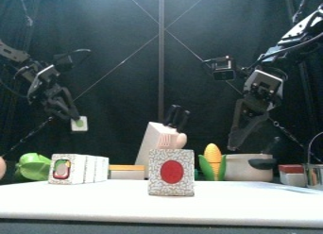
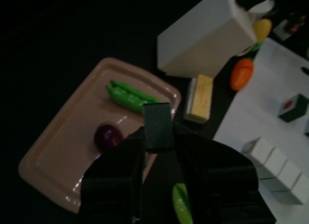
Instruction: Place onto plate
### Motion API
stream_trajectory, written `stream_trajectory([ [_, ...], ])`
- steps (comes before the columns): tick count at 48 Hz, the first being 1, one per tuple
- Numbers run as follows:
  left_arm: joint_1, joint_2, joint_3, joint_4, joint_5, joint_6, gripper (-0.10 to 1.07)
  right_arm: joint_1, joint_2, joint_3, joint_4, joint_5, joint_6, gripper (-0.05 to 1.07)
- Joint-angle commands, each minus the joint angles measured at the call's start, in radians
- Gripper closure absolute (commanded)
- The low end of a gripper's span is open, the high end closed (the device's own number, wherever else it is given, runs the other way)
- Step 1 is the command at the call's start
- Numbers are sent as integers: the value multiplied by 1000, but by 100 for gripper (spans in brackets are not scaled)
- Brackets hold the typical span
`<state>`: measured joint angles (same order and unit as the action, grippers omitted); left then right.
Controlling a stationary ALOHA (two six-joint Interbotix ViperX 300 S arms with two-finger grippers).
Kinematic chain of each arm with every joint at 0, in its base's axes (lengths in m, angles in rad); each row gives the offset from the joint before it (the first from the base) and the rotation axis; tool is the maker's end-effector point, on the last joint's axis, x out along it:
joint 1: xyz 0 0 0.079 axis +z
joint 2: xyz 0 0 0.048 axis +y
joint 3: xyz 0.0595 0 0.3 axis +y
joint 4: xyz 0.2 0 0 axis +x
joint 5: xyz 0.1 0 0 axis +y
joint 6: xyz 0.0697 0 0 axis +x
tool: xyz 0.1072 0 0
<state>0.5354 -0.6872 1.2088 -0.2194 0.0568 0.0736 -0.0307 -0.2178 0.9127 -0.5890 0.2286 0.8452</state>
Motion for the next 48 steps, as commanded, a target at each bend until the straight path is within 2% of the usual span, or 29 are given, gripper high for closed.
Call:
stream_trajectory([
  [1, 38, -2, 8, -8, -6, 0, 41, -2, -9, -20, 0, -2, 0, 25],
  [19, 137, 2, 80, -124, -34, 2, 39, -5, -9, -23, -3, -2, 0, 25],
  [30, 144, 43, 83, -156, -38, 2, 37, -8, -6, -29, -8, -2, -2, 25],
  [48, 144, 176, 75, -160, -81, 2, 20, -12, -2, -29, -11, -2, -2, 25],
])
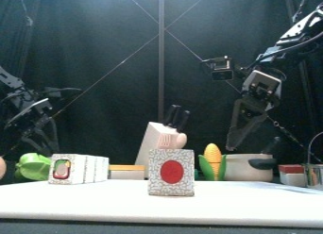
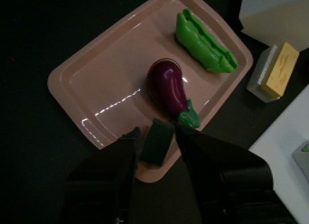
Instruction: Place onto plate
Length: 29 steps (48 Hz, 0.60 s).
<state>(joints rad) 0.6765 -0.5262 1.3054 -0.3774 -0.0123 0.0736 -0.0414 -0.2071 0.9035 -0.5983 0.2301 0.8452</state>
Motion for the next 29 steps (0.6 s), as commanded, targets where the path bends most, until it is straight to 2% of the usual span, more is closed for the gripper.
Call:
stream_trajectory([
  [1, 3, 17, -21, -3, -12, 2, 19, -2, -12, -20, -2, -3, -2, 25],
  [12, -5, 15, -26, -11, -12, 0, 18, -2, -11, -21, -2, -3, -2, 25],
  [22, -60, -3, -41, -12, -12, 2, 18, -2, -11, -21, -2, -3, -2, 25],
  [29, -71, -5, -48, -11, -12, 2, 18, -2, -11, -23, -2, -3, 0, 25],
])
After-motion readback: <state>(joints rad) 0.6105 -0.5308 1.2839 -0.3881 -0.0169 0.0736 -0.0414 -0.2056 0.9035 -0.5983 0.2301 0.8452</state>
